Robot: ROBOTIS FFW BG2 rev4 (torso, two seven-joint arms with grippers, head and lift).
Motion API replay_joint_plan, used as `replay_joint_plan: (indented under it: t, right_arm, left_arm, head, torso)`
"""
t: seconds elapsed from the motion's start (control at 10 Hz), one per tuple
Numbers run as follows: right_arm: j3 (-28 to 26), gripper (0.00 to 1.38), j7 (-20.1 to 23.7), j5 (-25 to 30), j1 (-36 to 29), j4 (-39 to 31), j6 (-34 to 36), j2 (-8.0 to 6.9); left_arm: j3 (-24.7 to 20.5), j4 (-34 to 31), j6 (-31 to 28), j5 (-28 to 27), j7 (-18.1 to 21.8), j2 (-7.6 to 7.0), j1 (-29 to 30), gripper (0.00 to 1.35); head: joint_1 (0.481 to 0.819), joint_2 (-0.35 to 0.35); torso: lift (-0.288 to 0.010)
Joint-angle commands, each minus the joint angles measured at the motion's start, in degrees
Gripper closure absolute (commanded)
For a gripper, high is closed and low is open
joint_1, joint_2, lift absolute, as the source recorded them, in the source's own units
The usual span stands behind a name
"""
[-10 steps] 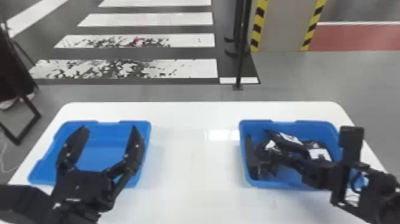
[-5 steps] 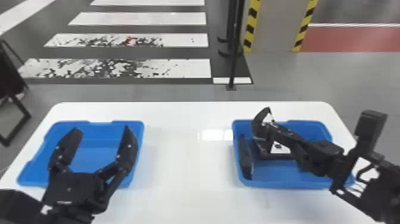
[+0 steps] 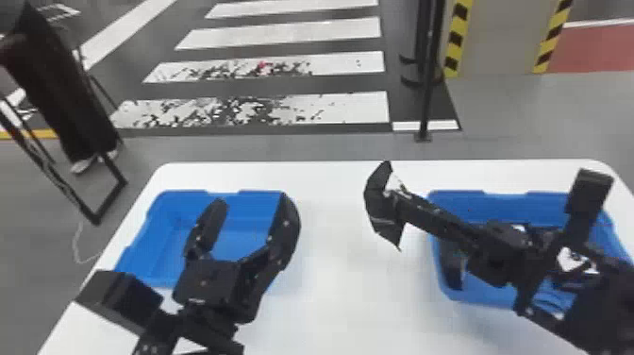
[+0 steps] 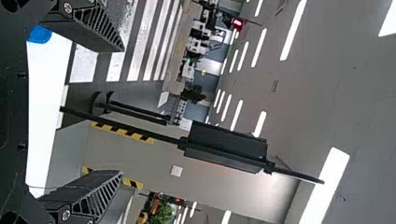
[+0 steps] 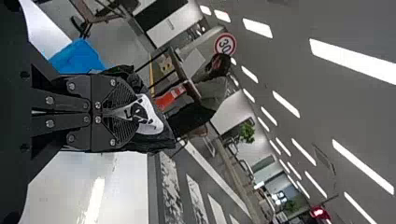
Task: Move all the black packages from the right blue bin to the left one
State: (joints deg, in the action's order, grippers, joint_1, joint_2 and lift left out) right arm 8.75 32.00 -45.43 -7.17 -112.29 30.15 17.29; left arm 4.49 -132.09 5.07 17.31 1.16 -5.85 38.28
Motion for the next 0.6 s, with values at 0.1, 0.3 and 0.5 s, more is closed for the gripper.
replay_joint_plan:
  t: [0.1, 0.3, 0.5]
  right_arm:
    - [8.6, 1.19, -0.1, -4.7, 2.8, 1.7, -2.3, 0.99]
    - [11.6, 1.19, -0.2, -5.6, 3.8, 2.7, -3.3, 1.26]
    - [13.3, 1.19, -0.3, -5.9, 4.9, 3.9, -4.0, 1.61]
  left_arm:
    - [1.9, 0.0, -4.9, 0.7, 1.9, -1.1, -2.4, 0.13]
    - [3.2, 0.0, -5.2, 0.9, 2.4, -1.62, -3.0, 0.23]
    - [3.4, 0.0, -5.2, 2.2, 3.1, -1.62, -3.0, 0.23]
  head:
    - [0.695, 0.215]
    - [0.695, 0.242]
    - [0.695, 0.251]
  torso:
    - [-0.132]
    - [-0.132]
    - [-0.132]
